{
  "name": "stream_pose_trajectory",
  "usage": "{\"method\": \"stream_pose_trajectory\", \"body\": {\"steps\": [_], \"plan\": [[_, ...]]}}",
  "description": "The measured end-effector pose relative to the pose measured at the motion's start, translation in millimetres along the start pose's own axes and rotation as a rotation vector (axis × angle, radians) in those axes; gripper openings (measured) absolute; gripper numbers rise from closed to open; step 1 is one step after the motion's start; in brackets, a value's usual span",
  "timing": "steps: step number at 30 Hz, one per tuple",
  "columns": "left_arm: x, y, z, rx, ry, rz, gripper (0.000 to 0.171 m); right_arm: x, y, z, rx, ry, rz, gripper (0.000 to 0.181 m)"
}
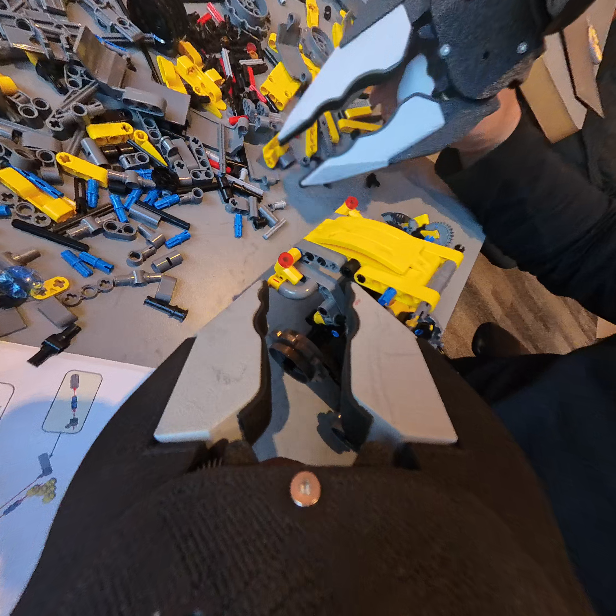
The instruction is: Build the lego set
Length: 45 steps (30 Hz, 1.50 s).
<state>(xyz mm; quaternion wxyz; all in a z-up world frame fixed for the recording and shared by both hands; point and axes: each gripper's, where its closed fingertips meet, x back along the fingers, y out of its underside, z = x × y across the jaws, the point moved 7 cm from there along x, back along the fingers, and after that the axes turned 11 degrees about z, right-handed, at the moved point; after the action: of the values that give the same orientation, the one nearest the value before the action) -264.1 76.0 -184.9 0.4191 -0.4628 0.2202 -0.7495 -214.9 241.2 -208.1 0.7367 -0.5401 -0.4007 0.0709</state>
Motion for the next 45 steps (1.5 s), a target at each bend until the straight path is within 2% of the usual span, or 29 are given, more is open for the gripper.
{"method": "stream_pose_trajectory", "body": {"steps": [2, 5, 7, 9, 11, 12, 14, 16, 20, 22, 25, 27, 28, 29, 31, 34, 35, 40, 45], "plan": [[1.6, 0.5, 1.1, -0.006, 0.001, 0.005, 0.044, -3.3, -6.6, -13.6, 0.005, -0.129, 0.046, 0.026], [3.0, 1.2, 3.6, -0.014, 0.004, 0.004, 0.044, -23.7, -6.5, -24.5, 0.083, -0.204, -0.001, 0.027], [3.5, 1.5, 4.5, -0.016, 0.002, 0.005, 0.044, -37.3, -6.1, -19.9, 0.116, -0.181, -0.048, 0.030], [3.7, 2.0, 4.2, -0.011, 0.000, 0.008, 0.044, -42.7, -10.2, -4.1, 0.128, -0.090, -0.056, 0.006], [3.4, 3.0, 3.8, -0.002, 0.000, 0.009, 0.044, -42.8, -8.4, 12.4, 0.136, -0.010, -0.085, 0.003], [3.2, 3.4, 4.0, -0.001, 0.002, 0.009, 0.044, -40.0, -7.2, 15.6, 0.115, -0.019, -0.092, 0.003], [2.3, 4.1, 4.4, 0.001, 0.006, 0.006, 0.044, -25.8, -6.1, 18.0, 0.084, -0.025, -0.094, 0.016], [0.9, 4.6, 4.5, 0.003, 0.013, 0.005, 0.044, -0.7, -2.8, 18.6, 0.068, -0.012, -0.090, 0.016], [-2.4, 4.9, 2.5, 0.012, 0.027, -0.001, 0.044, 52.1, 18.2, -7.5, -0.026, -0.179, -0.056, 0.021], [-3.6, 4.4, 1.8, 0.014, 0.033, -0.002, 0.044, 65.4, 34.9, -19.0, -0.043, -0.208, -0.062, 0.022], [-4.5, 3.6, 2.2, 0.012, 0.035, -0.005, 0.044, 68.8, 58.4, -23.5, -0.042, -0.182, -0.108, 0.016], [-4.9, 3.5, 2.9, 0.011, 0.035, -0.008, 0.044, 67.1, 60.6, -18.9, -0.041, -0.165, -0.083, 0.007], [-5.2, 3.6, 3.4, 0.011, 0.035, -0.010, 0.044, 65.5, 60.4, -14.6, -0.033, -0.154, -0.083, 0.014], [-5.6, 3.9, 4.0, 0.011, 0.036, -0.012, 0.044, 63.3, 59.8, -9.6, -0.027, -0.144, -0.082, 0.008], [-6.6, 4.5, 5.0, 0.014, 0.038, -0.011, 0.044, 57.3, 57.7, 1.5, -0.033, -0.128, -0.078, 0.014], [-8.6, 5.6, 5.6, 0.021, 0.044, -0.014, 0.044, 50.7, 54.9, 18.5, -0.026, -0.072, -0.096, 0.012], [-9.1, 5.7, 5.5, 0.021, 0.044, -0.016, 0.044, 50.8, 53.4, 19.8, -0.019, -0.063, -0.099, 0.016], [-9.1, 5.2, 5.0, 0.019, 0.046, -0.023, 0.044, 73.9, 42.6, -6.7, -0.154, -0.088, -0.040, 0.070], [-10.4, 6.0, 3.6, 0.025, 0.053, -0.023, 0.044, 84.1, 27.4, -66.5, -0.360, -0.134, 0.032, 0.083]]}}
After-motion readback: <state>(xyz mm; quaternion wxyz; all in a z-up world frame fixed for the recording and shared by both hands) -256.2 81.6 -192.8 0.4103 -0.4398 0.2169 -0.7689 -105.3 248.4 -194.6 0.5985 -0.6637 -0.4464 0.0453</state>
